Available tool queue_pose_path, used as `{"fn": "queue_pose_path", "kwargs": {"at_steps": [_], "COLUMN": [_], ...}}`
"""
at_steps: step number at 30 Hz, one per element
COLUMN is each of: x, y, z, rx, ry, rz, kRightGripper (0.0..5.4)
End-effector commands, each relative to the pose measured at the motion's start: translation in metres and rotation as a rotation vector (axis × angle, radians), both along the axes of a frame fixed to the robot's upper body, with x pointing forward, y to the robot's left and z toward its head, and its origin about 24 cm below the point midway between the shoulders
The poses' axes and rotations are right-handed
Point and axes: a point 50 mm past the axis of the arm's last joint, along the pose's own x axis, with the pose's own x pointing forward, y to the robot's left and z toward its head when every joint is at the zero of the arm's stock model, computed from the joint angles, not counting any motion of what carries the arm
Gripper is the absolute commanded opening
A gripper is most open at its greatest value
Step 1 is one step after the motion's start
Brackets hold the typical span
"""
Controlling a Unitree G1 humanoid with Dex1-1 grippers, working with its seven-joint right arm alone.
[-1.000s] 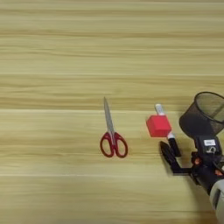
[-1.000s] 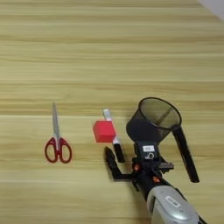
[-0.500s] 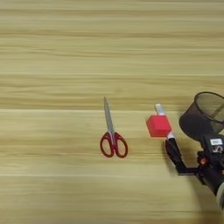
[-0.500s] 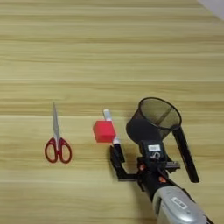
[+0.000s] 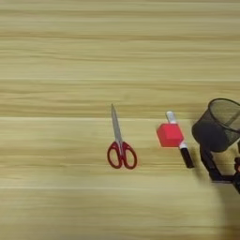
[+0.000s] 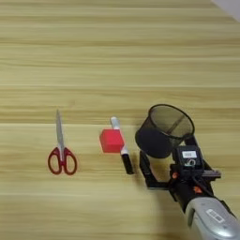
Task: Move the objects on the table
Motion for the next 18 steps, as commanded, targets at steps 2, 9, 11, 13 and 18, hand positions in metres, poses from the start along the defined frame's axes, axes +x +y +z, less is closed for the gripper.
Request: {"fn": "queue_pose_path", "kwargs": {"at_steps": [2,9,11,13,18], "x": [0.007,0.005,0.005,0.005,0.006], "y": [-0.019,-0.037,-0.04,-0.043,-0.048], "z": [0.016,0.013,0.013,0.014,0.016], "rx": [-0.092,-0.093,-0.103,-0.109,-0.124], "ry": [-0.048,-0.035,-0.041,-0.046,-0.062], "rz": [-0.035,-0.093,-0.106,-0.115,-0.136], "kRightGripper": [5.36,5.36,5.36,5.36,5.36]}}
